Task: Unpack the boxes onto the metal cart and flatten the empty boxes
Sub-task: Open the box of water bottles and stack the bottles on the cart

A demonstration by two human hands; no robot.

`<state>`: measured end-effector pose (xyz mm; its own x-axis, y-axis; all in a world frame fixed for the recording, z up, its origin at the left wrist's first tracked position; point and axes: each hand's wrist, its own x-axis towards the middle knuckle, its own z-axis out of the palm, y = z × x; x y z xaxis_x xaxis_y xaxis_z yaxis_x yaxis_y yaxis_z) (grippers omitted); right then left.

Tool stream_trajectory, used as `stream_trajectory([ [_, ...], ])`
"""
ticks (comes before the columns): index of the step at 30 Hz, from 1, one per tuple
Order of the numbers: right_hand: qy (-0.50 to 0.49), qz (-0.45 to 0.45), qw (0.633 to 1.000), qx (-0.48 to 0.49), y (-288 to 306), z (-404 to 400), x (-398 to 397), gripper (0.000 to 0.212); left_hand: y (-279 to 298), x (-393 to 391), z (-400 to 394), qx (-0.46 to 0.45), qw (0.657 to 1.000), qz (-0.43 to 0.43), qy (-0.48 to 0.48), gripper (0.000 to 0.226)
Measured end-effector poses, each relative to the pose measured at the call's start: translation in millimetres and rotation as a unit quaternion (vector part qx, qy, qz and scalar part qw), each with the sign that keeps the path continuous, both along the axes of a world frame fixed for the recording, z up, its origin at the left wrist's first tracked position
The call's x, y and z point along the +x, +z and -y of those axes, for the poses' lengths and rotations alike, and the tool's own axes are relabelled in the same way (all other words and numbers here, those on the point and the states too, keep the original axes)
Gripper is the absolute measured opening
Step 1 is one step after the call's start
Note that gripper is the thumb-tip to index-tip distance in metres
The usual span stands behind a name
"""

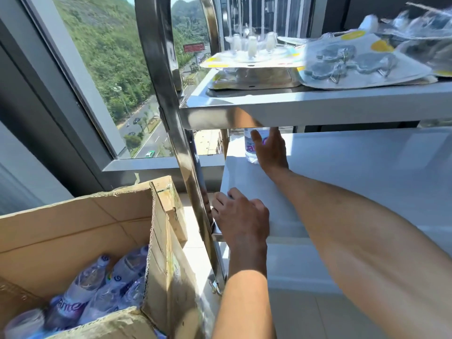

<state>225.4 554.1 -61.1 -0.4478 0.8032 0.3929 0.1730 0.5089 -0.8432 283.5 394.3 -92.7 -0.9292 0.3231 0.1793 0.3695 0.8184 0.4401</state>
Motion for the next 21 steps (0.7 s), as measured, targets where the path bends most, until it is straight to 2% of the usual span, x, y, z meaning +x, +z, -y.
stream_trajectory([
  [4,0.002,0.065,0.998,0.025,-13.2,-0.2,7.6,0.070,0.7,4.0,6.0,-0.006,1.000,-0.001,-0.005,0.035],
  [9,-0.002,0.087,0.996,0.012,-10.7,-7.2,-2.9,0.065,-1.4,5.2,8.1,-0.005,1.000,-0.010,0.002,0.037],
  [14,-0.022,0.061,0.998,-0.014,-12.6,-9.7,-23.7,0.063,-4.9,7.2,9.6,0.010,1.000,-0.013,0.005,0.032],
  [18,-0.018,0.064,0.998,-0.022,-11.8,-9.9,-28.4,0.068,-5.4,4.1,8.4,0.013,1.000,-0.014,0.007,0.033],
  [21,-0.001,0.102,0.995,-0.003,-14.6,-8.6,-18.5,0.075,-7.1,3.4,8.0,0.005,1.000,-0.012,0.007,0.035],
])
